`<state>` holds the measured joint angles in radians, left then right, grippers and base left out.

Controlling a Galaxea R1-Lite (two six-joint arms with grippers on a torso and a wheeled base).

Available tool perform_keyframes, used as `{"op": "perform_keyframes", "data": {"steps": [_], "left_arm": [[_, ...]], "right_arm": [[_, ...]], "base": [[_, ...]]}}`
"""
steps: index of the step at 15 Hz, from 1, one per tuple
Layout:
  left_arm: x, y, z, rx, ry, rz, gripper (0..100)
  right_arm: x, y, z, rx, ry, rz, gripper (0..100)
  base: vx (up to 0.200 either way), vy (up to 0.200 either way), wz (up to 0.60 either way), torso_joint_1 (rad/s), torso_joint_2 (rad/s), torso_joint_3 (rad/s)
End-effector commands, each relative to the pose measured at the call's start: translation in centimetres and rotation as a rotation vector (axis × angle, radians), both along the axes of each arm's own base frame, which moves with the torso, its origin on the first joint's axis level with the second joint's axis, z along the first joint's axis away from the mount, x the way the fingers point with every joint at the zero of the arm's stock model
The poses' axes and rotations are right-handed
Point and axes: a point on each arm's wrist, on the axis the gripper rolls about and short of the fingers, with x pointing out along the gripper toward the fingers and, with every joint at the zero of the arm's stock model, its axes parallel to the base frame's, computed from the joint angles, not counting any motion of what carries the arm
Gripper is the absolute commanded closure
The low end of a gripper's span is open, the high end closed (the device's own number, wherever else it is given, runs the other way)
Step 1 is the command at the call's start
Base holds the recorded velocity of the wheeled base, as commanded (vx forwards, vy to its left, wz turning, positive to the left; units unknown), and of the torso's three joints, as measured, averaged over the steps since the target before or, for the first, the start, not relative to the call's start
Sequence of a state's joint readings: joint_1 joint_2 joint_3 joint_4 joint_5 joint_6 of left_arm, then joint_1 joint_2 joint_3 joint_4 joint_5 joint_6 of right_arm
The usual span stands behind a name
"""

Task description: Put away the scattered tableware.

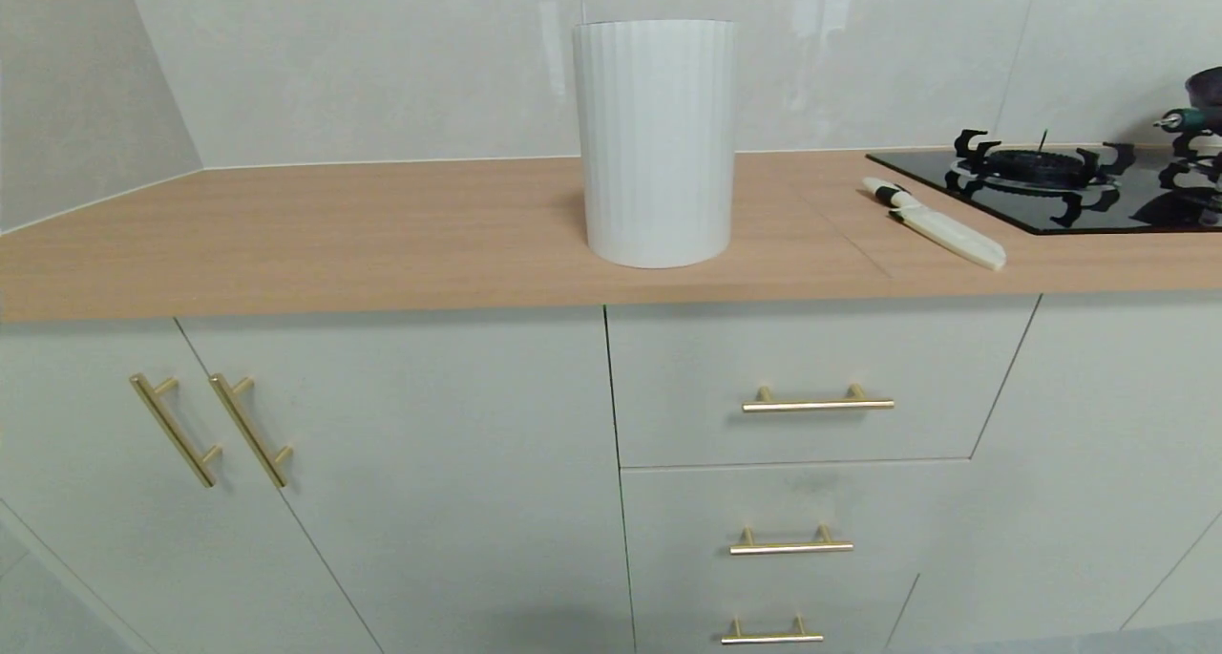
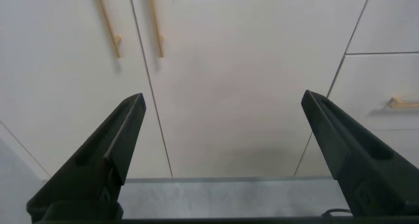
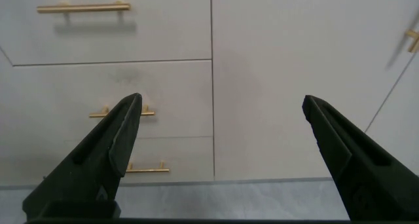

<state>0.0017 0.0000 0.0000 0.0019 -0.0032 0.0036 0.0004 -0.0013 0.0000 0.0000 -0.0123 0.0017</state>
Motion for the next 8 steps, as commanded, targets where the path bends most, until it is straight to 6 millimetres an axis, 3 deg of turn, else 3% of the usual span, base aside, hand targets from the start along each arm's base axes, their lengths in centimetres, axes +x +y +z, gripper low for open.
{"op": "perform_keyframes", "data": {"steps": [1,8], "left_arm": [[0.00,0.00,0.00,-0.001,0.000,0.000,0],[0.00,0.00,0.00,0.001,0.000,0.000,0]], "right_arm": [[0.01,0.00,0.00,0.000,0.001,0.000,0],[0.01,0.00,0.00,0.000,0.001,0.000,0]], "base": [[0.000,0.000,0.00,0.000,0.00,0.000],[0.000,0.000,0.00,0.001,-0.03,-0.027]]}}
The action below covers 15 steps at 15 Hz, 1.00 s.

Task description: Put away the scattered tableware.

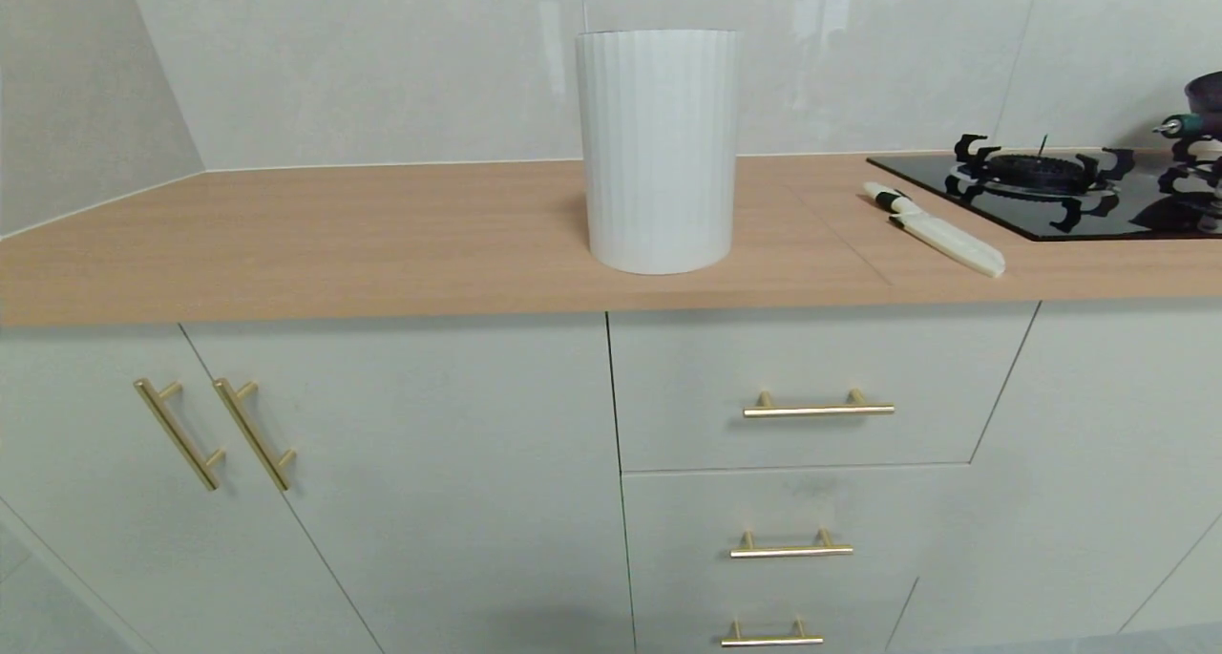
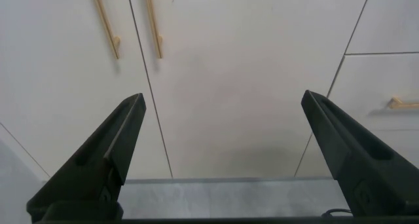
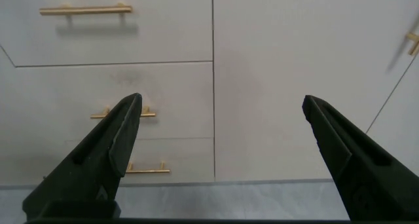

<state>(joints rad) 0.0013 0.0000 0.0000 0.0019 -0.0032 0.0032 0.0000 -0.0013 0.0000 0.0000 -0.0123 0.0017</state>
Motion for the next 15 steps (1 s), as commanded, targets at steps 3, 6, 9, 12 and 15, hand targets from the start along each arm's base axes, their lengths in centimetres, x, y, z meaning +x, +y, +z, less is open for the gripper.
{"op": "perform_keyframes", "data": {"steps": [3,6,9,12,15], "left_arm": [[0.00,0.00,0.00,0.000,0.000,0.000,0],[0.00,0.00,-0.01,0.001,0.001,0.000,0],[0.00,0.00,0.00,0.001,0.000,0.000,0],[0.00,0.00,0.00,0.001,0.000,0.000,0],[0.00,0.00,0.00,0.000,0.000,0.000,0]], "right_arm": [[0.01,0.00,0.00,0.000,0.001,0.000,0],[0.01,0.00,0.00,0.000,0.001,0.000,0],[0.01,0.00,0.00,0.000,0.001,0.000,0],[0.01,0.00,0.00,0.000,0.001,0.000,0],[0.01,0.00,0.00,0.000,0.001,0.000,0]], "base": [[0.000,0.000,0.00,0.045,-0.28,-0.312],[0.000,0.000,0.00,0.094,-0.49,-0.344],[0.000,0.000,0.00,0.121,-0.46,-0.331],[0.000,0.000,0.00,0.154,-0.47,-0.318],[0.000,0.000,0.00,0.172,-0.47,-0.307]]}}
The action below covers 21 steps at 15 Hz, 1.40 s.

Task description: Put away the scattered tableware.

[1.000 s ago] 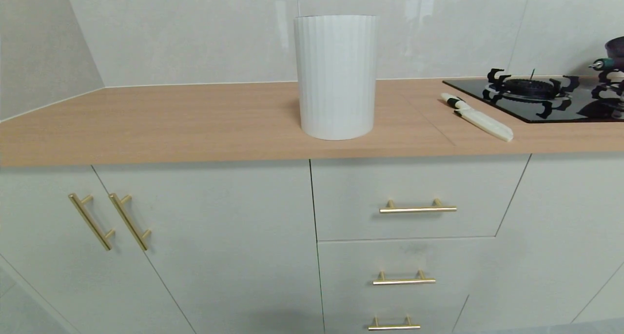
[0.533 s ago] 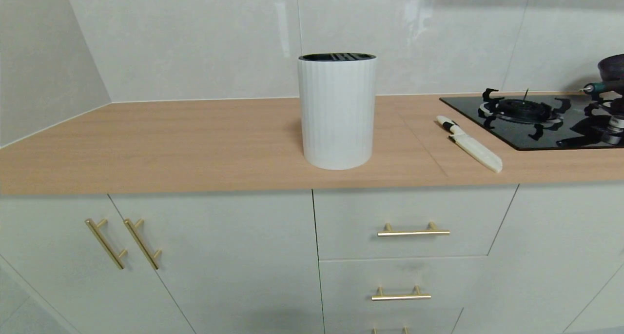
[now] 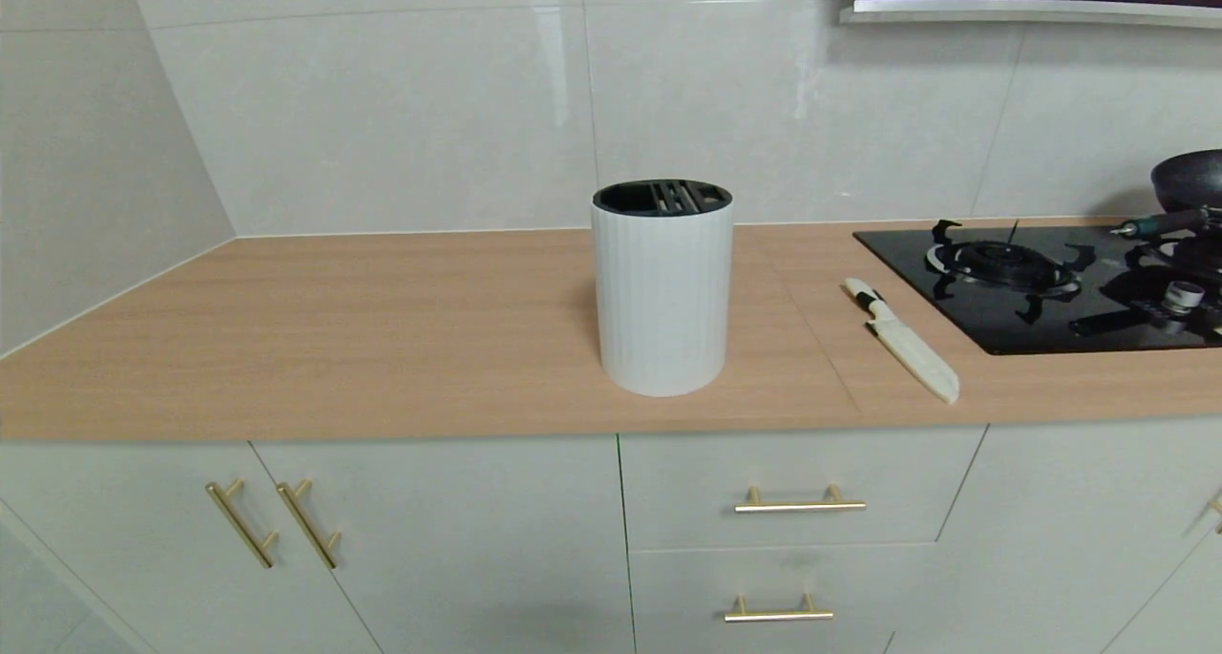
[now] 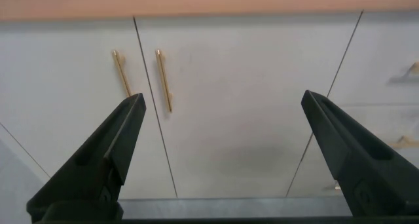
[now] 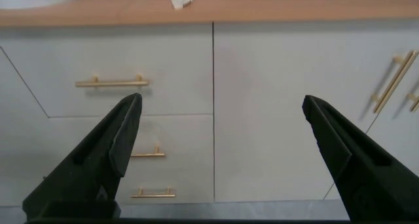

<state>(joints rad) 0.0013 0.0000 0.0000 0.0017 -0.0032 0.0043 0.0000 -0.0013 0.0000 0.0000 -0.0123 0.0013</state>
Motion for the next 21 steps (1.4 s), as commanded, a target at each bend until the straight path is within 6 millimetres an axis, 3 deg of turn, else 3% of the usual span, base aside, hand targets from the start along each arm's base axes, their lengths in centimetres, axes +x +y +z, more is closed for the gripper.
{"op": "perform_keyframes", "data": {"steps": [1,21], "left_arm": [[0.00,0.00,0.00,0.000,0.000,0.000,0],[0.00,0.00,0.00,-0.001,0.000,0.000,0]], "right_arm": [[0.01,0.00,0.00,0.000,0.001,0.000,0],[0.01,0.00,0.00,0.000,0.001,0.000,0]], "base": [[0.000,0.000,0.00,0.188,-0.48,-0.310],[0.000,0.000,0.00,0.225,-0.52,-0.297]]}}
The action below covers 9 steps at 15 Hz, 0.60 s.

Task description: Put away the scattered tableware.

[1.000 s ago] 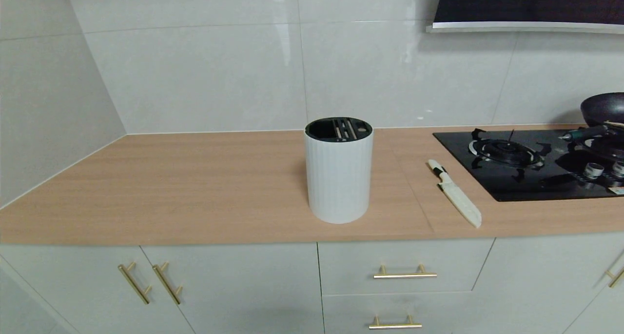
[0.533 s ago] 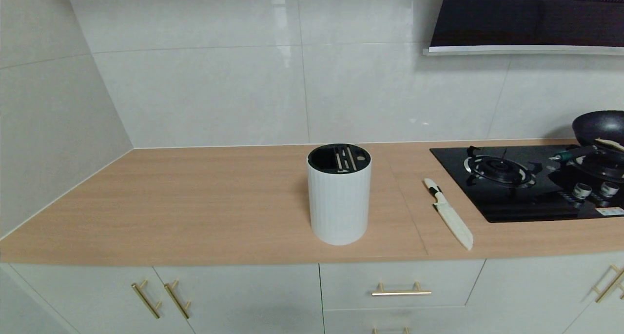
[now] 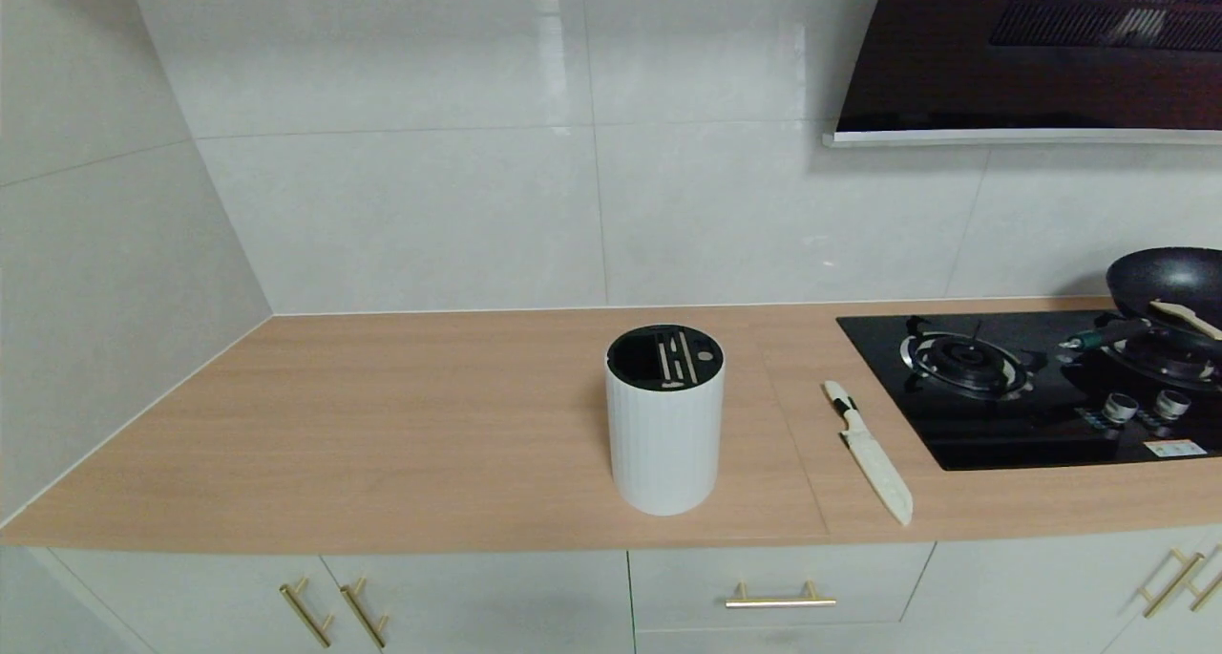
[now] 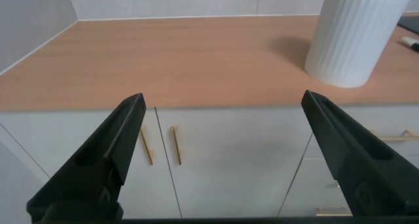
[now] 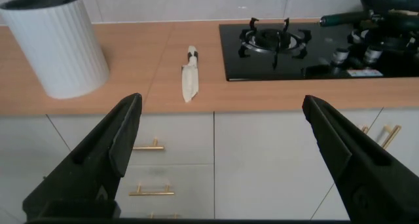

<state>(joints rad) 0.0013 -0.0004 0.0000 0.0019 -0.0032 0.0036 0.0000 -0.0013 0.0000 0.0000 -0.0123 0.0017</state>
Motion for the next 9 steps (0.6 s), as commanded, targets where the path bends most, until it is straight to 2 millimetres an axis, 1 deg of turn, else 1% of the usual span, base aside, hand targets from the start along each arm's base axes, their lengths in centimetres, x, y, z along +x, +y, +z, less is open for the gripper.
{"op": "perform_keyframes", "data": {"steps": [1,7,9], "left_arm": [[0.00,0.00,0.00,-0.001,0.000,0.000,0],[0.00,0.00,-0.01,-0.001,0.002,0.000,0],[0.00,0.00,-0.01,-0.001,0.002,0.000,0]], "right_arm": [[0.01,0.00,0.00,0.000,0.001,0.000,0],[0.01,0.00,0.00,-0.002,0.001,0.000,0],[0.01,0.00,0.00,-0.009,0.001,0.002,0]], "base": [[0.000,0.000,0.00,0.183,-0.37,-0.207],[0.000,0.000,0.00,0.172,-0.36,-0.195],[0.000,0.000,0.00,0.080,-0.17,-0.080]]}}
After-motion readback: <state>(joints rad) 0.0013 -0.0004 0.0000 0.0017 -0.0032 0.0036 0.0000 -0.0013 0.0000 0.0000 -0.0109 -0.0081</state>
